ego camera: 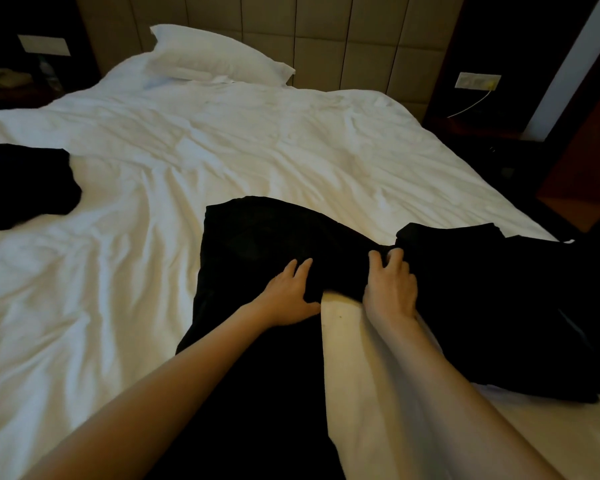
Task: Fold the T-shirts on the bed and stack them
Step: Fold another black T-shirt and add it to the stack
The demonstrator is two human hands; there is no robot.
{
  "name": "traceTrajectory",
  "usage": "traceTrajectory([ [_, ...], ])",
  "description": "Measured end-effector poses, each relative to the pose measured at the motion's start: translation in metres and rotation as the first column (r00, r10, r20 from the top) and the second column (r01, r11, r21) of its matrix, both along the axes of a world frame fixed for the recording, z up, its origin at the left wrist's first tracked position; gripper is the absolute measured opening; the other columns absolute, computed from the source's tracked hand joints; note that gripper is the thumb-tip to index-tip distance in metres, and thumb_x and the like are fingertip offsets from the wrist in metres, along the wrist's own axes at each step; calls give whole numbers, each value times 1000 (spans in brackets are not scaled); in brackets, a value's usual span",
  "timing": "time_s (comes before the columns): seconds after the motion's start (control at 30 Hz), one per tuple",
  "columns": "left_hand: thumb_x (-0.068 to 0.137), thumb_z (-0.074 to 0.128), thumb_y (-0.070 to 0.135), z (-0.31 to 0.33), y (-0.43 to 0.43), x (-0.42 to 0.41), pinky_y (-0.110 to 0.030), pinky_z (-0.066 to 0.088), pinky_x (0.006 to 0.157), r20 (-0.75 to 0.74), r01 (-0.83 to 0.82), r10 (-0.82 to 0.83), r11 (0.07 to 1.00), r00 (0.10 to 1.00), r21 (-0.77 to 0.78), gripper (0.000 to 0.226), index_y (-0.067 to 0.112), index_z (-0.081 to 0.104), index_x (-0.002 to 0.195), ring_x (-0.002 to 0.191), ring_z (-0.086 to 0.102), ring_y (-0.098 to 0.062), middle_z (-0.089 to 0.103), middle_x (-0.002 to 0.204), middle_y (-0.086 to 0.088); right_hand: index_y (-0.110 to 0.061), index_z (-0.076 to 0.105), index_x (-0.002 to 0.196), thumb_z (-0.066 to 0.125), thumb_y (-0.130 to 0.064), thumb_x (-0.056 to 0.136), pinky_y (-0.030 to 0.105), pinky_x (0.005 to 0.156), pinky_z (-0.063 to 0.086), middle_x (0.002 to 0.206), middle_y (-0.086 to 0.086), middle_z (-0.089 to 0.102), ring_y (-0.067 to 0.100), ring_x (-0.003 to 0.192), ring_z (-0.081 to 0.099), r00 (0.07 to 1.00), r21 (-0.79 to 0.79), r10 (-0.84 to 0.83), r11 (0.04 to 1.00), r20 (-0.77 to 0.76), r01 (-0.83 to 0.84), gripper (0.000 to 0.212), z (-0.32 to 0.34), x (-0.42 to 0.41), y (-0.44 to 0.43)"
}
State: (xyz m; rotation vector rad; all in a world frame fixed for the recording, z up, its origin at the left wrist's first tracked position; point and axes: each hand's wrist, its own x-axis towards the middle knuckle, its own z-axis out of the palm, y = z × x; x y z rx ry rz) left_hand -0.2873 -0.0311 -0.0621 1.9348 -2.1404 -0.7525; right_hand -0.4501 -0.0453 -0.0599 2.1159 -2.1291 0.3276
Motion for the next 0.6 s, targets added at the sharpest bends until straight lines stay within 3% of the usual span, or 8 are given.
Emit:
traceTrajectory([
  [0.13, 87, 62, 32, 8, 37, 16, -35, 24, 114, -122, -82, 86, 996, 989, 40, 83, 18, 11, 150, 141, 22, -26, 18, 153, -9, -17, 43, 128, 45, -11, 92, 31, 78, 38, 124, 7, 36, 27, 105, 49, 940, -10, 189, 981, 284, -194, 36, -8, 18, 36],
  [0.27, 86, 63, 29, 8, 80, 26, -26, 36, 101, -97, -159, 159, 987, 983, 15, 65, 17, 31, 141, 124, 41, -20, 38, 136, -5, -24, 52, 107, 50, -14, 90, 29, 67, 40, 100, 0, 53, 17, 83, 53, 669, 90, 127, 956, 732, -280, 20, -26, 40, 75],
  [0.33, 86, 62, 30, 11, 101, 31, -20, 39, 86, -78, -159, 159, 987, 984, 19, 52, 18, 39, 132, 108, 49, -14, 46, 123, -1, -27, 55, 97, 53, -14, 88, 32, 74, 45, 91, -2, 56, 18, 83, 56, 622, 78, 94, 967, 777, -243, 16, -34, 46, 91],
  [0.47, 88, 58, 36, 15, 135, 41, -21, 44, 69, -20, -142, 144, 988, 989, 62, 27, 21, 49, 109, 84, 56, -11, 53, 89, 7, -23, 66, 96, 56, -17, 87, 33, 84, 44, 92, -1, 46, 21, 90, 52, 671, 67, 25, 992, 741, -111, 15, -34, 47, 115],
  [0.6, 87, 56, 46, 24, 160, 49, -20, 36, 57, 134, -146, 139, 989, 981, 40, 28, 21, 47, 96, 78, 50, -11, 50, 83, 7, -22, 67, 89, 53, -20, 90, 30, 77, 46, 93, 1, 54, 20, 85, 55, 602, 83, -4, 991, 799, -104, 14, -25, 48, 131],
])
